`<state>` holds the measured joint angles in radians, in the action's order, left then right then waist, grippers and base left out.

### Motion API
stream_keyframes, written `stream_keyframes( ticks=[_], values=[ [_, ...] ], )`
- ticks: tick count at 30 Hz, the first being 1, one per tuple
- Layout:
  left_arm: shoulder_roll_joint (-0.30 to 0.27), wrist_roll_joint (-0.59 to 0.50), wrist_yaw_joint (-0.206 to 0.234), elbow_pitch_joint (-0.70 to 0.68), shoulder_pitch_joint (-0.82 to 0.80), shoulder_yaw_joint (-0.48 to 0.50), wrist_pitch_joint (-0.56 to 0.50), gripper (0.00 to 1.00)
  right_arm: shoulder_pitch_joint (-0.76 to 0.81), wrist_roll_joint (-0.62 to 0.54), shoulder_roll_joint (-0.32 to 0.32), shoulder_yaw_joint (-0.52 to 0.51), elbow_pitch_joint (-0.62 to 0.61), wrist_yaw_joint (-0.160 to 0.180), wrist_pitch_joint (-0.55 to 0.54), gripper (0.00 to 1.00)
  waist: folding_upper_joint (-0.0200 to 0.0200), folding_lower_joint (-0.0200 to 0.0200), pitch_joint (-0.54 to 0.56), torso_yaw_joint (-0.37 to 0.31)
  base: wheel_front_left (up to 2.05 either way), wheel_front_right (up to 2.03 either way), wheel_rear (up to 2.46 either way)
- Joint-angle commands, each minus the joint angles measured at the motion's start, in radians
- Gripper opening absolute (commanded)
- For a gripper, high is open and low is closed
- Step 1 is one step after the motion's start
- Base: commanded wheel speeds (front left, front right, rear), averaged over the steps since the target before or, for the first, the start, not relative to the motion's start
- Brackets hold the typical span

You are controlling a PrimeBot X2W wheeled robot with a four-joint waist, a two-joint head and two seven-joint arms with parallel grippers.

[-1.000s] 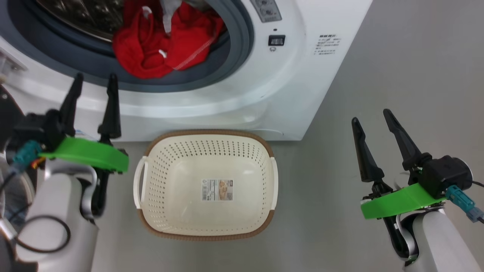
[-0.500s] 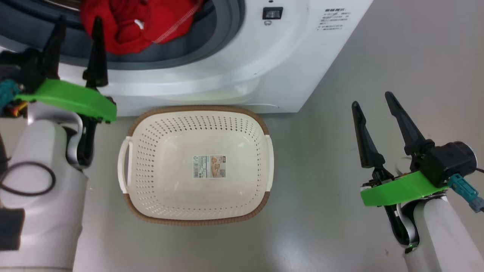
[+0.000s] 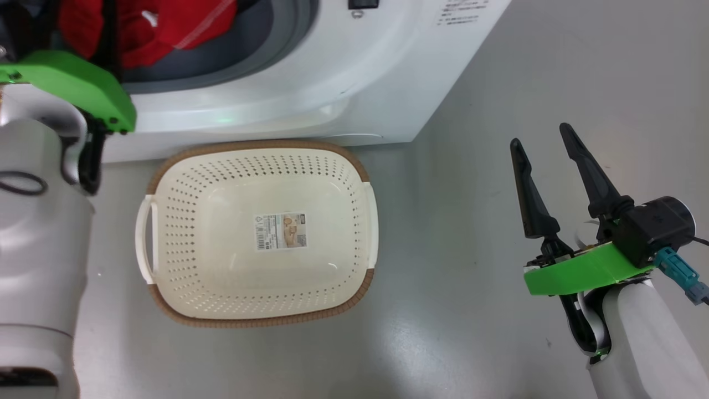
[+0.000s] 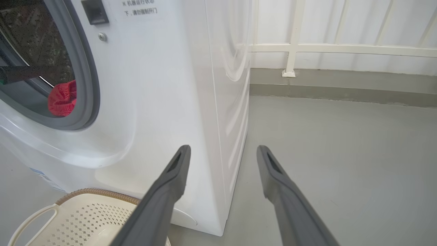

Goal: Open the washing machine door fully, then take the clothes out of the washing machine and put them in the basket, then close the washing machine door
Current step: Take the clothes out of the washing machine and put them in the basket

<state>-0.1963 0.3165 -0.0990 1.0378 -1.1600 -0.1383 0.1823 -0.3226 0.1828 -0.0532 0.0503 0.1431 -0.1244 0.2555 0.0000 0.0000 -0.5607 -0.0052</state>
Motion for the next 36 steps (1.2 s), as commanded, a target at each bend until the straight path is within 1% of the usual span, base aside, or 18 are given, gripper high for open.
stream_keyframes(
  ticks=[1,6,8,12,22,23,24,25,29,36],
  values=[
    [-0.064,-0.015,0.014,0.007,-0.029,0.007,-0.02,1.0,-0.006,0.009,0.003,0.028,-0.021,-0.006,0.006,1.0,0.0,0.0,-0.012,-0.015,0.0,0.0,0.0],
    [-0.094,-0.037,0.037,0.089,-0.089,-0.017,-0.092,1.0,-0.014,0.024,0.003,0.04,-0.013,-0.006,0.006,1.0,0.0,0.0,-0.025,-0.032,0.0,0.0,0.0],
    [-0.098,-0.04,0.042,0.102,-0.099,-0.02,-0.104,1.0,-0.016,0.028,0.003,0.043,-0.011,-0.006,0.006,1.0,0.0,0.0,-0.027,-0.035,0.0,0.0,0.0],
    [-0.112,-0.061,0.065,0.153,-0.133,-0.044,-0.168,1.0,-0.023,0.042,0.003,0.054,-0.005,-0.006,0.006,1.0,0.0,0.0,-0.033,-0.044,0.0,0.0,0.0],
    [-0.15,-0.1,0.09,0.208,-0.168,-0.098,-0.273,1.0,-0.039,0.067,0.003,0.067,-0.003,-0.006,0.006,1.0,0.0,0.0,-0.053,-0.069,0.0,0.0,0.0],
    [-0.152,-0.101,0.09,0.21,-0.17,-0.102,-0.276,0.88,-0.039,0.068,0.003,0.066,-0.003,-0.006,0.006,1.0,0.0,0.0,-0.055,-0.07,0.0,0.0,0.0],
    [-0.152,-0.104,0.089,0.211,-0.17,-0.107,-0.279,0.11,-0.04,0.069,0.003,0.066,-0.004,-0.006,0.006,1.0,0.0,0.0,-0.056,-0.07,0.0,0.0,0.0],
    [-0.152,-0.104,0.089,0.212,-0.17,-0.11,-0.279,0.0,-0.04,0.07,0.003,0.065,-0.004,-0.006,0.006,1.0,0.0,0.0,-0.057,-0.071,0.0,0.0,0.0],
    [-0.147,-0.097,0.088,0.212,-0.165,-0.112,-0.256,0.0,-0.039,0.071,0.003,0.061,-0.003,-0.006,0.006,1.0,0.0,0.0,-0.059,-0.068,0.0,0.0,0.0],
    [-0.133,-0.073,0.071,0.189,-0.146,-0.106,-0.146,0.0,-0.047,0.073,0.003,0.058,0.007,-0.006,0.006,1.0,0.0,0.0,-0.056,-0.053,0.0,0.0,0.0]
  ],
)
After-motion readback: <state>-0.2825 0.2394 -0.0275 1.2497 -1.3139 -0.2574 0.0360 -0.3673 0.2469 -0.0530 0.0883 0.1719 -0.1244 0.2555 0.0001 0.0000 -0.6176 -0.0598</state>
